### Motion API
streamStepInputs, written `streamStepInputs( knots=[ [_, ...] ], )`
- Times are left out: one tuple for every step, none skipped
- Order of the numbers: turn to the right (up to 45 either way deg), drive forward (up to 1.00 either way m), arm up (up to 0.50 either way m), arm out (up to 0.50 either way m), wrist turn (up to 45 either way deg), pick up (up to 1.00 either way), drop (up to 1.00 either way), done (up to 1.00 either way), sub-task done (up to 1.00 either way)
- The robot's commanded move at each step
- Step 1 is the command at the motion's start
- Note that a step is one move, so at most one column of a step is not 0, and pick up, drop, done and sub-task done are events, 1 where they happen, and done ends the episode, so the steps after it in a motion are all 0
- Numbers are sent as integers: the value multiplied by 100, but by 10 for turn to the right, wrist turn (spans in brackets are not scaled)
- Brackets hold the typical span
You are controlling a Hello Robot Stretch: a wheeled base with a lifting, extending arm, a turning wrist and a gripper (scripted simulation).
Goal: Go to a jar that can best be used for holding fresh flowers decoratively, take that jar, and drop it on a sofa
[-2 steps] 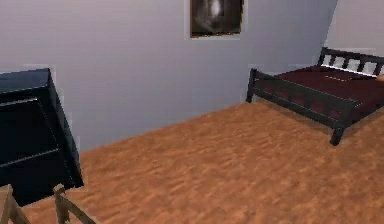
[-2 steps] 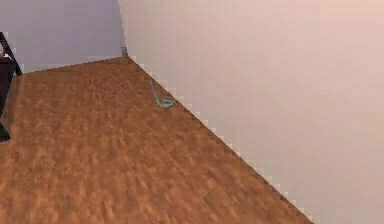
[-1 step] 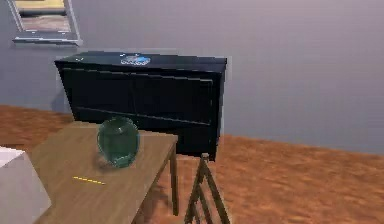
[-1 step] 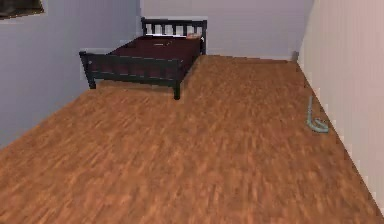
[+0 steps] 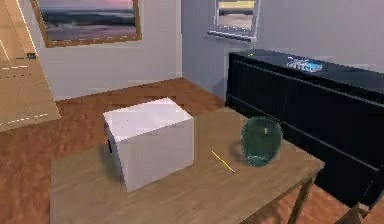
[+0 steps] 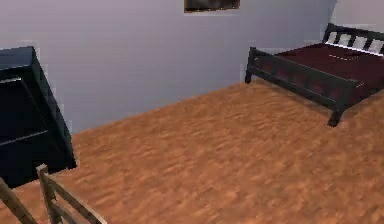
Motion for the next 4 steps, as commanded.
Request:
streamStepInputs(
  knots=[
    [-450, 0, 0, 0, 0, 0, 0, 0, 0],
    [-210, 0, 0, 0, 0, 0, 0, 0, 0],
    [0, 0, 50, 0, 0, 0, 0, 0, 0],
    [0, 0, 38, 0, 0, 0, 0, 0, 0]
  ],
)
